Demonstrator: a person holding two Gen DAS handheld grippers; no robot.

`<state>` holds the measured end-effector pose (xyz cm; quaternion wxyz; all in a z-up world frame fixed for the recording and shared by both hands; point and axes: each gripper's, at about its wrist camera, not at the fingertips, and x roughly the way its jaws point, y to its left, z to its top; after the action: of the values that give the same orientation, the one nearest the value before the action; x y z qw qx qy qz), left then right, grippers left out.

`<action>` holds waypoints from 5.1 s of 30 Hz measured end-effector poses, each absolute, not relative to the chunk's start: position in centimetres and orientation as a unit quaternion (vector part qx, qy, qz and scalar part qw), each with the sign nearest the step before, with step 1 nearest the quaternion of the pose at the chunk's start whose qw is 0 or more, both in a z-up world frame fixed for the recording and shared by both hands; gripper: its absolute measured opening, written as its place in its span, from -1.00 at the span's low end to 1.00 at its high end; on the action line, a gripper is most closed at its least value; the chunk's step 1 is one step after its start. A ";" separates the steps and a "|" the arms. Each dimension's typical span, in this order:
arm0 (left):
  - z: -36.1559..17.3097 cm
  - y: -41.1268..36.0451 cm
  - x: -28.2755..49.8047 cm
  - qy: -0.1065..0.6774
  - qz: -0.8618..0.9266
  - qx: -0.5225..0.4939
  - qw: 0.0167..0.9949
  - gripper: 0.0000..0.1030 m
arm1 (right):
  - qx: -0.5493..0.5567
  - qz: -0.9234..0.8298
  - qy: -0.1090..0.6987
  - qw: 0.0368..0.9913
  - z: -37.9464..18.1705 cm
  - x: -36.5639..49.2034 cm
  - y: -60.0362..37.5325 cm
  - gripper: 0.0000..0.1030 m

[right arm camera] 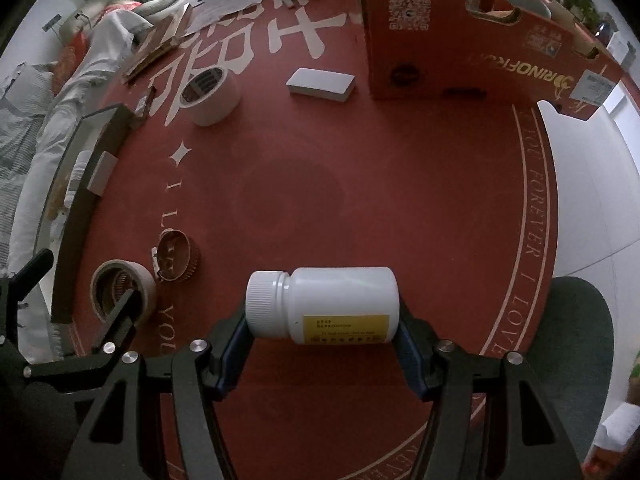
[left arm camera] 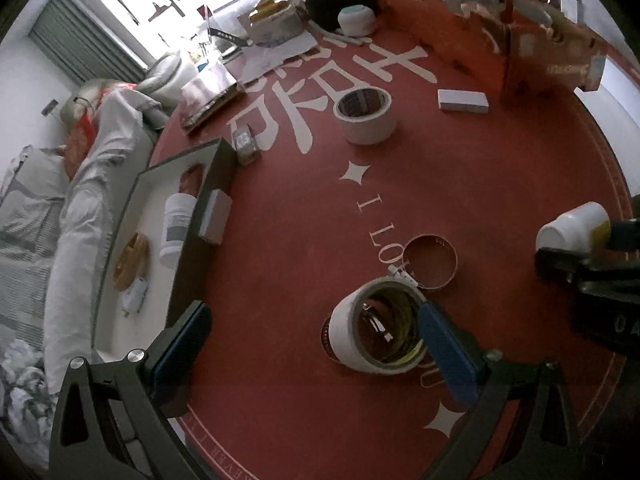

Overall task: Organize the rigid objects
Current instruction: 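Carry the bottle in right gripper while left gripper moves over the white masking tape roll, then close left gripper on the rim of the white masking tape roll, then carry the tape roll in left gripper while right gripper carries the bottle to the tray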

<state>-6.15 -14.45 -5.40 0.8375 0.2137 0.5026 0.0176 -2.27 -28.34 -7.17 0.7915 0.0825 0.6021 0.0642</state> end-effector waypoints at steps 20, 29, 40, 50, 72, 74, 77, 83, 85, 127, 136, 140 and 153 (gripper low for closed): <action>-2.1 -9.6 -6.7 0.470 -0.031 0.105 0.876 1.00 | 0.094 0.066 0.598 0.793 -7.4 -2.2 -28.4 0.26; -6.2 -8.0 -3.8 0.549 -0.039 0.017 0.835 0.13 | 0.093 0.068 0.597 0.794 -7.4 -2.1 -28.4 0.26; -2.1 -4.8 -7.1 0.499 -0.060 -0.028 0.864 0.07 | 0.092 0.068 0.597 0.794 -7.4 -2.2 -28.4 0.26; -8.4 -7.5 -8.3 0.592 -0.067 0.089 0.798 0.06 | 0.087 0.067 0.598 0.794 -7.5 -2.1 -28.4 0.26; -9.6 -5.9 -7.4 0.582 -0.010 0.008 0.813 1.00 | -0.038 0.056 0.628 0.776 -9.3 -0.8 -25.4 1.00; -9.4 -6.1 -7.4 0.581 -0.010 0.008 0.814 1.00 | -0.037 0.056 0.627 0.776 -9.4 -1.0 -25.6 1.00; -9.5 -6.2 -7.3 0.579 -0.010 0.007 0.816 1.00 | -0.037 0.055 0.627 0.776 -9.4 -0.9 -25.6 1.00; -9.4 -5.9 -7.4 0.575 -0.010 0.007 0.818 1.00 | -0.036 0.052 0.626 0.777 -9.4 -1.2 -24.5 1.00; -9.4 -5.9 -7.5 0.574 -0.010 0.007 0.819 1.00 | -0.037 0.052 0.626 0.777 -9.3 -1.2 -24.5 1.00; -1.0 2.0 -7.8 0.518 0.088 -0.095 0.845 -0.04 | 0.014 0.111 0.576 0.810 -1.5 -0.8 -21.9 0.27; 2.6 7.1 -6.3 0.486 0.152 -0.122 0.852 -0.04 | 0.010 0.195 0.529 0.826 3.9 3.1 -13.7 0.27; 3.3 9.6 -5.4 0.476 0.176 -0.140 0.850 -0.04 | 0.005 0.227 0.521 0.823 5.3 5.0 -9.5 0.27; -0.8 13.3 -2.1 0.502 0.231 -0.164 0.817 -0.04 | -0.021 0.252 0.546 0.799 3.6 10.5 0.8 0.27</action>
<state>-2.13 13.33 -0.78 0.8173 -0.1635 0.5019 0.2312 10.54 0.80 3.56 0.7989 -0.0213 0.5456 0.2522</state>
